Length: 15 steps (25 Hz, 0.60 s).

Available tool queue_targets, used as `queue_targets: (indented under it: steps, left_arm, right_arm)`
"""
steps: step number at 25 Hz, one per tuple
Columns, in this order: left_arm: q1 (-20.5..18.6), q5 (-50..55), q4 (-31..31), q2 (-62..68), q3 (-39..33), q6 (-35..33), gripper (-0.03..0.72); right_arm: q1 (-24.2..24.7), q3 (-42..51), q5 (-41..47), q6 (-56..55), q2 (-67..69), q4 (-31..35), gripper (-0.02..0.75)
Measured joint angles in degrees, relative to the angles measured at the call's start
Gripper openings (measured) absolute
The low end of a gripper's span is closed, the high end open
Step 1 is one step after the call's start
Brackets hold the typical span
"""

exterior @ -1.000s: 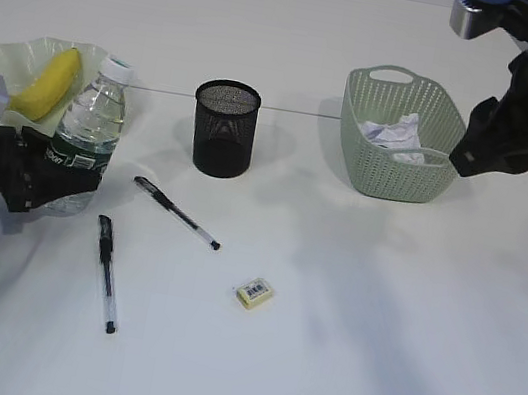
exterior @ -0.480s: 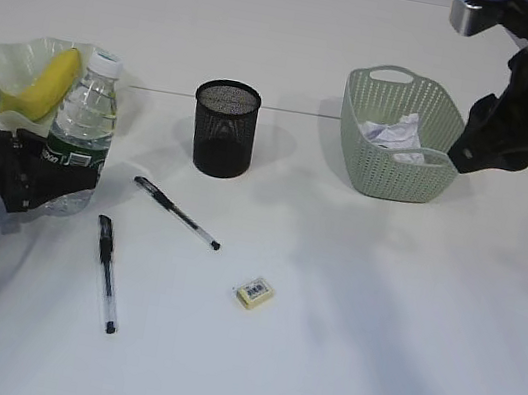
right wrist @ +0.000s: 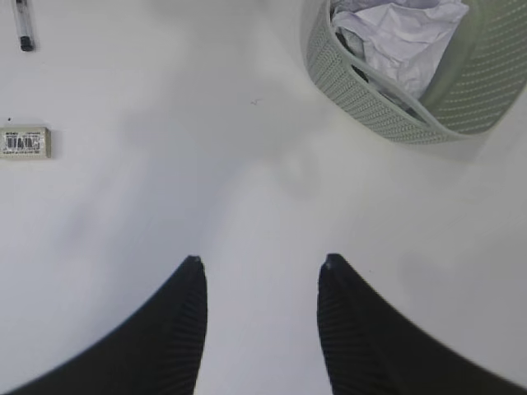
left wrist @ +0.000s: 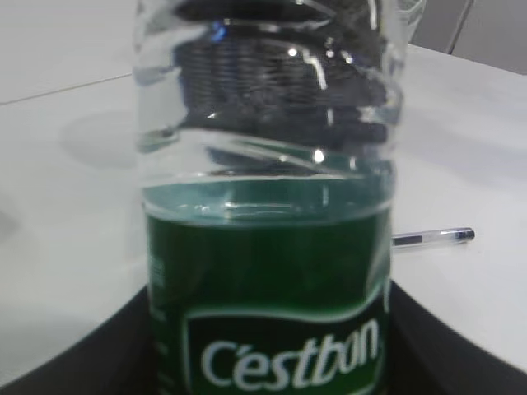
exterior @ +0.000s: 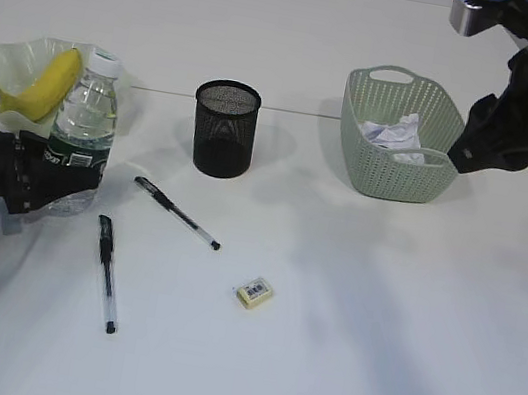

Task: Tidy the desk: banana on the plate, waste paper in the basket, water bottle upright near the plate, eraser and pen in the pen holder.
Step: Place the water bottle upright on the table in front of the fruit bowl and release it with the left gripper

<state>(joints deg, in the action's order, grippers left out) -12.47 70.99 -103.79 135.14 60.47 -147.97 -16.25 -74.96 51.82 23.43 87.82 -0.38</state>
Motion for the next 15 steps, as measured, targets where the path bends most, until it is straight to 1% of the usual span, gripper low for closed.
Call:
queue_targets:
  steps: [3, 7, 10, 15]
  left_arm:
    - [0.00, 0.88, 0.13, 0.63, 0.08, -0.13, 0.412]
    - [-0.03, 1.06, 1.02, 1.13, 0.22, -0.13, 0.444]
    - [-0.13, -0.36, 3.24, 1.26, 0.22, -0.85, 0.447]
    - [-0.13, -0.61, 3.50, 1.26, 0.22, -1.21, 0.453]
  right_arm:
    - [0.00, 0.00, 0.00, 0.00, 0.00, 0.00, 0.333]
    - [0.00, 0.00, 0.00, 0.00, 0.00, 0.00, 0.333]
    - [0.00, 0.00, 0.00, 0.00, 0.00, 0.00, 0.333]
    - [0.00, 0.00, 0.00, 0.00, 0.00, 0.00, 0.333]
